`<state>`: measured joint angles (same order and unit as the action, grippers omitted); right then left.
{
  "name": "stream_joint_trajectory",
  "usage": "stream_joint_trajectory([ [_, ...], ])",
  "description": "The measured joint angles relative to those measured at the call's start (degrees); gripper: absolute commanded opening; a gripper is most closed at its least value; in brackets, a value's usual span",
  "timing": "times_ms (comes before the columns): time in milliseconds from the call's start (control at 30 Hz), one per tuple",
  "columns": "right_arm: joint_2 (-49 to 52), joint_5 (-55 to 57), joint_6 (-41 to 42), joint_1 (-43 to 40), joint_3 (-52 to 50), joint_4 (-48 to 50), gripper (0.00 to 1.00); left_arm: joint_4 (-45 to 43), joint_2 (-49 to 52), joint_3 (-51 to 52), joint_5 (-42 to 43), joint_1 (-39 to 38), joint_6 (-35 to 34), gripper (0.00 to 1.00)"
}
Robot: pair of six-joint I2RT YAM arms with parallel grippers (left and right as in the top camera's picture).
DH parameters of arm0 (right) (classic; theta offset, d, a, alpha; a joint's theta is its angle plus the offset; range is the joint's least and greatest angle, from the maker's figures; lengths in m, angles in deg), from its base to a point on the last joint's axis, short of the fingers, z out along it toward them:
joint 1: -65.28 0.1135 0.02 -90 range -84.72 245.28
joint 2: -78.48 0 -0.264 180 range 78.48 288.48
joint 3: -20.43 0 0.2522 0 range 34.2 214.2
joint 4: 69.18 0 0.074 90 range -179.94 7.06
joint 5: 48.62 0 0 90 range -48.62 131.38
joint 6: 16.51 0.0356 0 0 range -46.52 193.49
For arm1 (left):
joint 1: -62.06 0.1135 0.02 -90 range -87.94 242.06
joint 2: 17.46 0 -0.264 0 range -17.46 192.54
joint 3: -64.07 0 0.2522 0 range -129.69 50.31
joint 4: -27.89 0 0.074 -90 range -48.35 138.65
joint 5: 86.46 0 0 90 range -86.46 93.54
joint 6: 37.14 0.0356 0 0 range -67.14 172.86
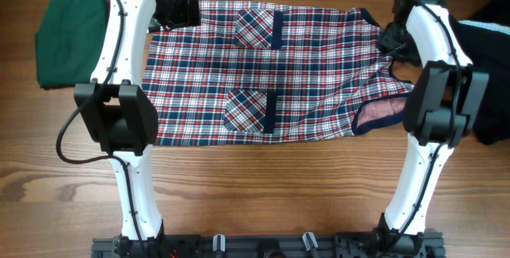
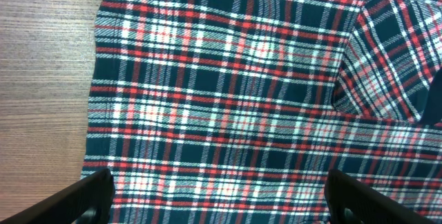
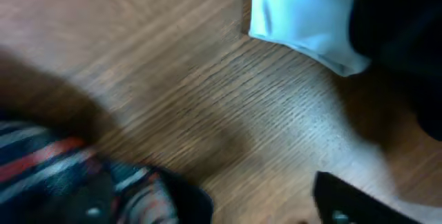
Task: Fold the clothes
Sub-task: 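Release the dress and withdraw the right gripper to the right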
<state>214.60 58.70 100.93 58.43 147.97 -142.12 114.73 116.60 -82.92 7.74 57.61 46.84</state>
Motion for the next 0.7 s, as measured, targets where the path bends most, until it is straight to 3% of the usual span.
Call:
stream_joint_trajectory([
  [200, -10.6, -7.2, -3.8, 0.0, 0.0, -1.8, 0.99, 0.1, 0.0, 0.0, 0.0, 0.0, 0.0, 1.0],
  [233, -16.6, -11.0, -5.0, 0.0, 0.0, -4.4, 1.0, 0.3, 0.0, 0.0, 0.0, 0.0, 0.0, 1.0],
  [333, -22.1, -14.9, -6.1, 0.0, 0.4, -10.2, 1.0, 1.6, 0.0, 0.0, 0.0, 0.0, 0.0, 1.0],
  [700, -26.3, -16.9, -6.7, 0.0, 0.3, -26.7, 0.99, 2.6, 0.0, 0.0, 0.0, 0.0, 0.0, 1.0],
])
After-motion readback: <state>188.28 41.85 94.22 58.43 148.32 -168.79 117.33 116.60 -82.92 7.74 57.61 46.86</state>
